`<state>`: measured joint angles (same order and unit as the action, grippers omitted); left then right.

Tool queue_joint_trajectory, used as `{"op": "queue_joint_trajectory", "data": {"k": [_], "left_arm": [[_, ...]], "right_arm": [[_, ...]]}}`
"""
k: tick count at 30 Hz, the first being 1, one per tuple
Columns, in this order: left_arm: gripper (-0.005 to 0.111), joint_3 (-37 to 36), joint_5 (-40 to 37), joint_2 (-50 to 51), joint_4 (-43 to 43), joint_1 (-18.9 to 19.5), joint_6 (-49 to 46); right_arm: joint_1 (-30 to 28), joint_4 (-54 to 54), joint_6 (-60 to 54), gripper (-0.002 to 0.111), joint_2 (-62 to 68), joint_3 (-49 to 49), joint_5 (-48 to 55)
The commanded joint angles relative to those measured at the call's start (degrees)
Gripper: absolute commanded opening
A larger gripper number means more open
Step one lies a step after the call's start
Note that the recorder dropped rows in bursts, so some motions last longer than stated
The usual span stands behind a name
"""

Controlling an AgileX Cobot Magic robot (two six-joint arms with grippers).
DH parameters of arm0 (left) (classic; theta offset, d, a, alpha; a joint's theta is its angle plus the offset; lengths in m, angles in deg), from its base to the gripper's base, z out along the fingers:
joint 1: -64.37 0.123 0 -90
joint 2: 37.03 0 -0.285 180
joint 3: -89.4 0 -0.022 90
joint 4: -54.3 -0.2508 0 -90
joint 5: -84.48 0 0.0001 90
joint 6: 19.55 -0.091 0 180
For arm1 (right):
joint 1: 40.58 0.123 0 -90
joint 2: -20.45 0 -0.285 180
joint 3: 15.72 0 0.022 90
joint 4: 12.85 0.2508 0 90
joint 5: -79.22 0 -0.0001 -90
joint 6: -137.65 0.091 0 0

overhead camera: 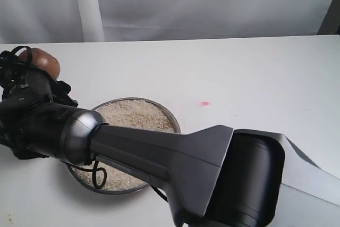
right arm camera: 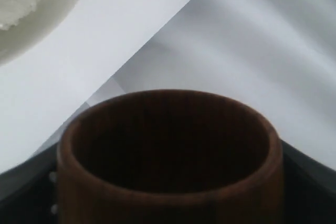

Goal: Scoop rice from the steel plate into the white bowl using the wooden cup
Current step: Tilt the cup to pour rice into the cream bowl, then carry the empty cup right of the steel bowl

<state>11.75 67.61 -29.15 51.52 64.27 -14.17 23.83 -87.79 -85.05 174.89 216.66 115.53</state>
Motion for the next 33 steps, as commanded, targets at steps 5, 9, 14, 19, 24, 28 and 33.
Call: {"op": "queue_joint_trajectory", "data": {"k": [5,9,14,19,24,28,33], "left_arm": [[0.0,0.4,0.6,-0.1,0.3,-0.2,0.1],[0.0,0.4,0.6,-0.1,0.3,-0.2,0.1],[0.0,0.4,0.6,-0.1,0.3,-0.2,0.1],[0.0,0.4,0.6,-0.1,0.3,-0.2,0.1],[0.0,0.4,0.6,-0.1,0.3,-0.2,0.1],[0.0,0.4,0.6,-0.1,0.3,-0.2,0.1],[0.0,0.4,0.6,-0.1,0.3,-0.2,0.1]], "right_arm": [[0.2,12.9,18.6,0.0,-0.9,0.4,10.1],[0.2,16.8,29.2,0.0,-2.5,0.4,11.9],[0.2,21.6,38.3,0.0,-6.9,0.4,12.7],[0.3,23.3,43.1,0.0,-11.3,0.3,14.6],[0.5,22.5,47.9,0.0,-18.8,-8.2,11.8],[0.2,17.8,55.0,0.0,-26.7,-20.0,6.5],[-1.7,13.5,64.4,0.0,-39.7,-37.8,-1.9]]}}
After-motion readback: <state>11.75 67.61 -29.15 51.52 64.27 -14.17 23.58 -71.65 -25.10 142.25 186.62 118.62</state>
